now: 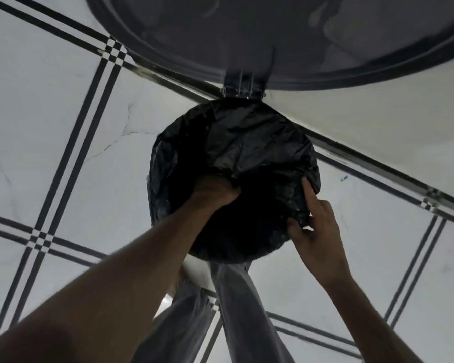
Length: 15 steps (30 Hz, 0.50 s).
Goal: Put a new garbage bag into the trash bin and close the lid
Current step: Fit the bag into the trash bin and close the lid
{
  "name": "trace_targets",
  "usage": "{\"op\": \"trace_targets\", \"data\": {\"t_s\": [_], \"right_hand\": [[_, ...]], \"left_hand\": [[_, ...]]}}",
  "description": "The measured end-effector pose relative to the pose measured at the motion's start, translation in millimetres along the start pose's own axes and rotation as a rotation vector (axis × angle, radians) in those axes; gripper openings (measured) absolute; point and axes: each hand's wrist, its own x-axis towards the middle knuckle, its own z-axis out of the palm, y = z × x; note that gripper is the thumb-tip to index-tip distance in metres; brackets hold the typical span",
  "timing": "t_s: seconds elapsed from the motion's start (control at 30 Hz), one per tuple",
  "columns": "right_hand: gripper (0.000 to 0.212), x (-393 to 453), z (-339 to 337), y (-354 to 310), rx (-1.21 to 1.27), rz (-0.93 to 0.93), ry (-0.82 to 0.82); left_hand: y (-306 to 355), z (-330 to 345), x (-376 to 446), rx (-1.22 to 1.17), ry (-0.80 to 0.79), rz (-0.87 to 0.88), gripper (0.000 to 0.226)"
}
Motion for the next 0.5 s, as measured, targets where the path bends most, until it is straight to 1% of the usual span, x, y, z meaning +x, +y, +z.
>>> {"op": "trace_targets", "data": {"t_s": [0.07, 0.1, 0.13, 0.2, 0.27, 0.33, 0.4, 0.5], "right_hand": [[0.083, -2, -3, -4, -0.030, 0.009, 0.004], [0.082, -1, -3, -6, -0.043, 0.007, 0.001], [0.081, -1, -3, -8, -0.063, 0.008, -0.008], [0.081, 0, -5, -10, -0.072, 0.005, -0.016], [0.081, 1, -4, -8, -0.059, 0.016, -0.024], [0.081, 2, -5, -3, -0.040, 0.027, -0.036], [0.081, 2, -4, 1, -0.006, 0.039, -0.046], [0.079, 0, -5, 1, 0.008, 0.045, -0.053]], "left_hand": [[5, -8, -22, 0.067, 0.032, -0.009, 0.056], [9, -14, -31, 0.060, 0.070, -0.021, 0.053], [11, -19, -37, 0.041, 0.131, 0.006, 0.048], [16, -35, -35, -0.008, 0.200, 0.071, 0.038], [28, -57, -24, -0.059, 0.239, 0.090, 0.039], [39, -75, -7, -0.124, 0.160, 0.048, 0.051], [45, -84, 7, -0.099, 0.039, 0.040, 0.056], [44, -83, 11, -0.069, 0.008, 0.040, 0.059]]}}
